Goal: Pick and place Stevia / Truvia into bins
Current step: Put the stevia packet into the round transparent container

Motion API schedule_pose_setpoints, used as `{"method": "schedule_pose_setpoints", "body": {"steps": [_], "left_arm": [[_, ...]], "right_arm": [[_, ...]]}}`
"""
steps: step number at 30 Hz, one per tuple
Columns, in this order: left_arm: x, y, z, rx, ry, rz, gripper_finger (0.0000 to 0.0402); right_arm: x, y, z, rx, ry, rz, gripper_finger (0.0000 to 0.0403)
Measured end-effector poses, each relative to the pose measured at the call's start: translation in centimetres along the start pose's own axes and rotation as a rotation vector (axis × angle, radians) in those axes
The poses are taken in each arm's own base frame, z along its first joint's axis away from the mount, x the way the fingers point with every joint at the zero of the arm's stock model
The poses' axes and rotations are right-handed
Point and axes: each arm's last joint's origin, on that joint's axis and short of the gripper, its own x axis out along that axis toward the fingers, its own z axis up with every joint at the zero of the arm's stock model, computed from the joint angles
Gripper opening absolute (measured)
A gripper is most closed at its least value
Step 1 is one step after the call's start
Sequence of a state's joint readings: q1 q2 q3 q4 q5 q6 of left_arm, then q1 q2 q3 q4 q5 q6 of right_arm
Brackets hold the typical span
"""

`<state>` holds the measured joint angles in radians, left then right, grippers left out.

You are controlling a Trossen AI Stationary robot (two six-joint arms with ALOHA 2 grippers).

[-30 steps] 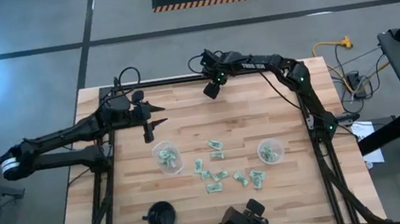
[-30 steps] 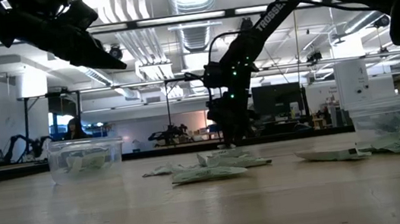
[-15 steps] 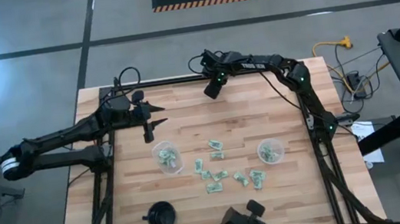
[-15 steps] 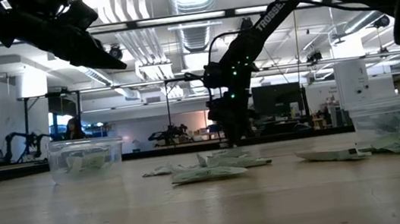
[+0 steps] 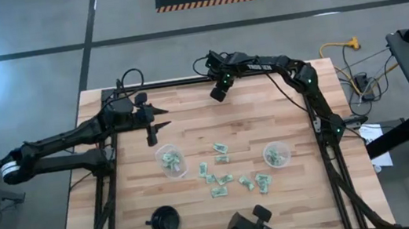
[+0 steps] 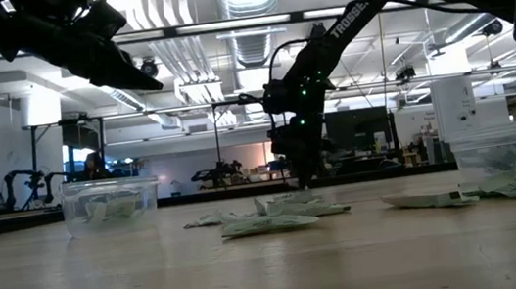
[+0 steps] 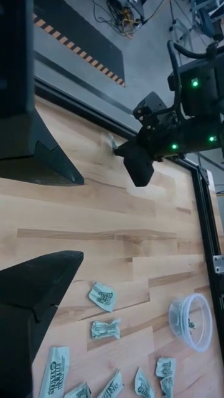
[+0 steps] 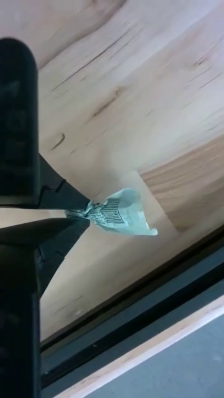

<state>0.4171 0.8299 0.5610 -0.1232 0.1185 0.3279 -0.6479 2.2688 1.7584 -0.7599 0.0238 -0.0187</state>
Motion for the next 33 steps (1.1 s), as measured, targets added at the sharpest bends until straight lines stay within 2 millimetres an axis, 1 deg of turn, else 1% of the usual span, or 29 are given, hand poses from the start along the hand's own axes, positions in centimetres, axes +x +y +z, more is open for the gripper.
{"method": "schedule_pose_setpoints", "body": {"steps": [11, 15, 18, 23, 28, 33], "left_arm": [[0.0, 0.0, 0.0, 0.001, 0.0, 0.0, 0.0164], [0.0, 0.0, 0.0, 0.001, 0.0, 0.001, 0.0164], [0.0, 0.0, 0.0, 0.001, 0.0, 0.001, 0.0164], [0.0, 0.0, 0.0, 0.001, 0.0, 0.001, 0.0164], [0.0, 0.0, 0.0, 0.0, 0.0, 0.001, 0.0164], [0.0, 0.0, -0.1, -0.007, 0.002, 0.0, 0.0164]], "right_arm": [[-0.9, 0.2, -0.2, -0.009, 0.021, 0.034, 0.0009], [-1.8, 0.5, -0.4, -0.019, 0.036, 0.058, 0.0009], [-3.0, 0.9, -0.7, -0.039, 0.056, 0.062, 0.0009], [-5.4, 2.5, -1.5, -0.139, 0.1, 0.097, 0.0009], [-7.6, 4.4, -3.0, -0.28, 0.202, 0.132, 0.0009], [-8.7, 6.3, -4.8, -0.344, 0.254, 0.164, 0.0009]]}}
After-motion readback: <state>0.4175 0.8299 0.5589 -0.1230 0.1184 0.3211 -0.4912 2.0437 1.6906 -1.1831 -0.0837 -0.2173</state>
